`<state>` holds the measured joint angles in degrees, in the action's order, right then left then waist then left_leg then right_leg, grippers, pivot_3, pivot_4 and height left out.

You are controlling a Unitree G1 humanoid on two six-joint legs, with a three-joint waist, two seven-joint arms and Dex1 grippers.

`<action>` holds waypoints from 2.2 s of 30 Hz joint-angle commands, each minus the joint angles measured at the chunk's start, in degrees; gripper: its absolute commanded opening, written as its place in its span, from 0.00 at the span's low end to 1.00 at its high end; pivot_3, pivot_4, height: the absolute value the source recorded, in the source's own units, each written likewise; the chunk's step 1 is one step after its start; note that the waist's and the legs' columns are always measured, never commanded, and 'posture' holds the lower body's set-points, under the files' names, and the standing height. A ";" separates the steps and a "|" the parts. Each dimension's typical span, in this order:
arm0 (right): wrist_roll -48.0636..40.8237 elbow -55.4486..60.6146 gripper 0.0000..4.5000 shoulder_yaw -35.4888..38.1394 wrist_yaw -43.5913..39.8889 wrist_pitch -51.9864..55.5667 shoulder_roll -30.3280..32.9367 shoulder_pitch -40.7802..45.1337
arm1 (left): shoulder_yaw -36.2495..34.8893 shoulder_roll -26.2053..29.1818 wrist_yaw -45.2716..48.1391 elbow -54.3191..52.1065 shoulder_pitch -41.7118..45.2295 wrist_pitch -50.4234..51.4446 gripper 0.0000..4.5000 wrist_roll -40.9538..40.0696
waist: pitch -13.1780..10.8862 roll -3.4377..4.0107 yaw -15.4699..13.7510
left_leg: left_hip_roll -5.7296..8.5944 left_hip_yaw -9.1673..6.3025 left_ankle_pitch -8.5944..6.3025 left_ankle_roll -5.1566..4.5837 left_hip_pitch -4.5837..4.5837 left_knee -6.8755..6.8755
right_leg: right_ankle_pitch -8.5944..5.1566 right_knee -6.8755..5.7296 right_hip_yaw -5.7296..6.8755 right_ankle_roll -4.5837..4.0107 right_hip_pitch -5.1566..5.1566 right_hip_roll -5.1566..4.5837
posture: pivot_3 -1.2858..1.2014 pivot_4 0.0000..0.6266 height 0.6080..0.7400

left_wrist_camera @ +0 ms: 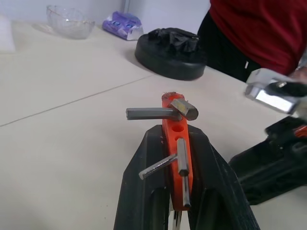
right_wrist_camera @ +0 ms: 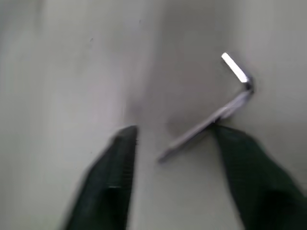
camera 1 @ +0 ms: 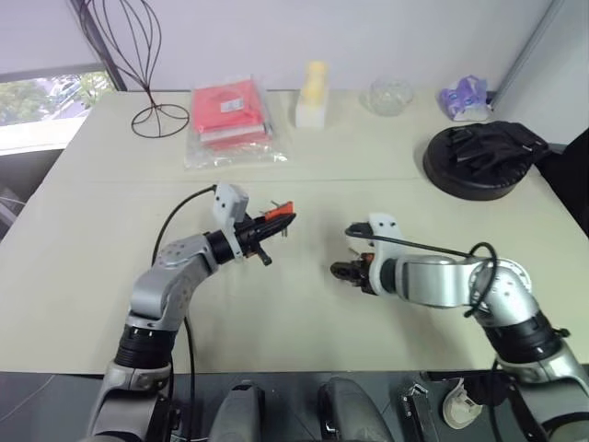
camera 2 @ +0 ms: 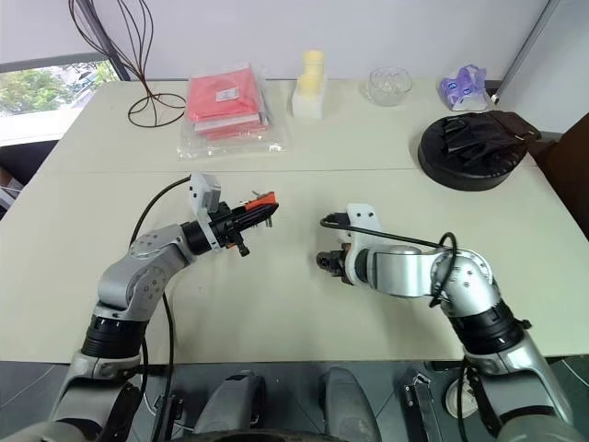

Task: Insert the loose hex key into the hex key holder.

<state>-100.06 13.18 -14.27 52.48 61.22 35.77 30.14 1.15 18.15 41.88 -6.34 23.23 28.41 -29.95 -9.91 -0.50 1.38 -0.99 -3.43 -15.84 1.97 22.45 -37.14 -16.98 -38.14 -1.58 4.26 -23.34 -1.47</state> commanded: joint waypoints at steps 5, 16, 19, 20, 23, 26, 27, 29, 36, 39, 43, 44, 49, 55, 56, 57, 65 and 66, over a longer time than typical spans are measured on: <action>8.76 -5.77 0.01 -1.14 -3.15 5.60 -1.69 -1.71 | -1.15 -0.34 -1.60 -3.88 -1.73 -1.15 0.00 -0.43 | 0.32 -0.17 -0.07 | -0.02 -0.02 0.00 0.00 -0.07 0.00 | 0.00 0.00 0.00 -0.01 0.09 0.00 | 0.52 0.24 1.00; 16.08 -8.49 0.42 5.37 -8.67 11.04 -2.65 0.64 | -0.38 -0.87 -2.10 -3.61 -1.98 -1.79 0.00 -0.04 | 0.67 -0.24 -0.41 | 0.03 -0.02 -0.01 -0.02 -0.15 -0.01 | -0.01 0.07 0.00 -0.01 0.25 -0.04 | 0.52 0.24 1.00; 17.34 -9.20 0.79 6.46 -8.74 12.56 -4.13 0.83 | 0.16 -1.14 -1.99 -3.31 -1.89 -2.15 0.00 0.46 | 0.70 -0.27 -0.45 | 0.03 -0.04 -0.01 -0.02 -0.15 -0.01 | -0.01 0.06 0.00 -0.01 0.25 -0.04 | 0.52 0.24 1.00; 17.63 -9.34 0.89 6.76 -8.66 12.98 -4.68 0.69 | 0.24 -1.22 -1.97 -3.25 -1.89 -2.22 0.00 0.55 | 0.75 -0.30 -0.47 | 0.03 -0.03 -0.01 -0.02 -0.15 -0.01 | -0.01 0.07 0.00 -0.01 0.26 -0.05 | 0.52 0.24 1.00; 18.17 -9.01 0.89 7.40 -8.26 14.28 -6.91 0.26 | 0.29 -1.47 -1.94 -3.06 -1.82 -2.27 0.00 0.83 | 0.83 -0.40 -0.54 | 0.04 -0.03 -0.01 -0.02 -0.15 -0.02 | -0.01 0.10 0.00 -0.01 0.29 -0.07 | 0.52 0.24 1.00; 20.55 -9.76 0.89 7.85 -8.54 15.73 -9.11 0.15 | 0.26 -1.70 -2.17 -2.90 -1.72 -2.35 0.00 0.96 | 0.89 -0.41 -0.31 | 0.03 -0.03 -0.01 -0.03 -0.17 -0.01 | -0.01 0.10 0.00 -0.01 0.29 -0.06 | 0.52 0.24 1.00; 21.95 -10.28 0.89 7.81 -8.89 16.21 -9.80 -0.10 | 0.24 -1.80 -2.30 -2.89 -1.73 -2.39 0.00 0.99 | 0.93 -0.44 -0.22 | 0.03 -0.03 -0.02 -0.03 -0.18 0.00 | -0.01 0.10 0.00 -0.01 0.29 -0.04 | 0.52 0.24 1.00; 25.01 -11.13 0.84 7.69 -9.80 17.12 -10.73 -0.63 | 0.20 -2.05 -2.54 -2.96 -1.77 -2.39 0.00 1.01 | 1.00 -0.50 -0.15 | 0.02 -0.03 -0.02 -0.03 -0.25 0.01 | -0.01 0.09 0.00 -0.01 0.33 -0.03 | 0.52 0.24 1.00; 38.60 -12.07 0.17 3.80 -17.61 19.07 -14.43 0.34 | 0.01 -2.80 -3.25 -3.20 -2.24 -2.74 0.00 1.46 | 1.25 -0.75 0.08 | 0.00 -0.01 -0.20 -0.34 -1.07 0.15 | -0.05 0.31 -0.02 -0.09 1.09 -0.01 | 0.52 0.24 1.00; 44.60 -12.87 0.02 3.11 -21.80 18.91 -14.95 1.00 | -0.21 -2.83 -3.46 -3.02 -2.20 -2.95 0.00 1.61 | 1.33 -0.88 0.21 | -0.01 -0.02 -0.21 -0.36 -1.06 0.18 | -0.06 0.30 -0.02 -0.10 1.06 0.01 | 0.52 0.24 1.00; 51.11 -13.43 0.02 3.02 -27.81 18.43 -14.47 2.25 | -0.44 -2.65 -3.47 -2.96 -2.24 -3.08 0.00 1.75 | 1.40 -0.91 0.97 | -0.03 -0.06 -0.22 -0.37 -1.07 0.17 | -0.06 0.30 -0.02 -0.10 1.09 -0.02 | 0.52 0.24 1.00; 52.14 -13.17 0.02 3.32 -28.97 18.71 -14.45 2.31 | -0.49 -2.59 -3.47 -2.92 -2.25 -3.11 0.00 1.78 | 1.41 -0.91 1.05 | -0.03 -0.07 -0.22 -0.37 -1.07 0.17 | -0.06 0.30 -0.02 -0.10 1.08 -0.03 | 0.52 0.24 1.00; 57.23 -10.57 0.02 6.12 -33.53 16.82 -14.38 4.83 | -0.71 -2.20 -3.41 -2.94 -2.17 -3.08 0.00 1.91 | 1.38 -0.87 1.06 | -0.03 -0.10 -0.22 -0.37 -1.07 0.17 | -0.06 0.30 -0.03 -0.10 1.08 -0.04 | 0.52 0.24 1.00; 64.61 -11.21 0.02 12.52 -39.26 2.25 -14.42 17.82 | -2.26 0.33 -0.87 -0.39 -0.07 -2.26 0.00 0.81 | 0.54 0.13 0.94 | 0.09 -0.03 -0.21 -0.36 -0.51 0.12 | -0.03 0.24 -0.15 -0.05 0.50 -0.12 | 0.52 0.24 1.00; 65.71 -11.49 0.02 13.35 -41.47 -1.68 -14.53 19.56 | -2.79 1.07 0.42 0.47 1.03 -1.18 0.00 -0.49 | 0.54 0.13 0.94 | 0.12 -0.03 -0.19 -0.33 0.02 0.06 | -0.02 0.08 -0.16 -0.03 -0.09 -0.10 | 0.52 0.24 1.00; 66.67 -11.60 0.02 13.92 -43.59 -5.22 -14.79 20.74 | -3.20 1.82 1.83 1.32 2.02 -0.30 0.00 -1.59 | 0.53 0.13 0.93 | 0.12 -0.02 -0.18 -0.31 0.20 0.06 | -0.02 0.06 -0.15 -0.02 -0.28 -0.07 | 0.52 0.24 1.00; 69.51 -10.43 0.02 15.04 -66.09 -30.91 -17.74 22.42 | -3.62 9.28 20.97 18.66 18.74 6.10 0.00 -6.96 | 0.49 0.16 1.03 | 0.09 0.01 -0.13 -0.23 0.98 0.09 | -0.01 -0.07 0.13 0.00 -1.10 -0.11 | 0.52 0.24 1.00; 70.19 -10.57 0.02 14.59 -67.84 -33.23 -18.36 22.33 | -3.45 9.47 22.84 20.97 21.35 6.60 0.00 -7.11 | 0.47 0.14 1.03 | 0.11 0.04 -0.11 -0.20 0.99 0.07 | -0.01 -0.05 0.11 0.00 -1.09 -0.13 | 0.52 0.24 1.00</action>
<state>-30.67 0.10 0.29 -12.26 32.57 18.32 51.80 -1.53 27.04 61.22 13.14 41.84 34.50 -35.61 -9.44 -0.36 2.41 -0.86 -3.37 -15.92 1.82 23.44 -37.11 -16.98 -38.19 -1.47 4.26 -24.42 -1.61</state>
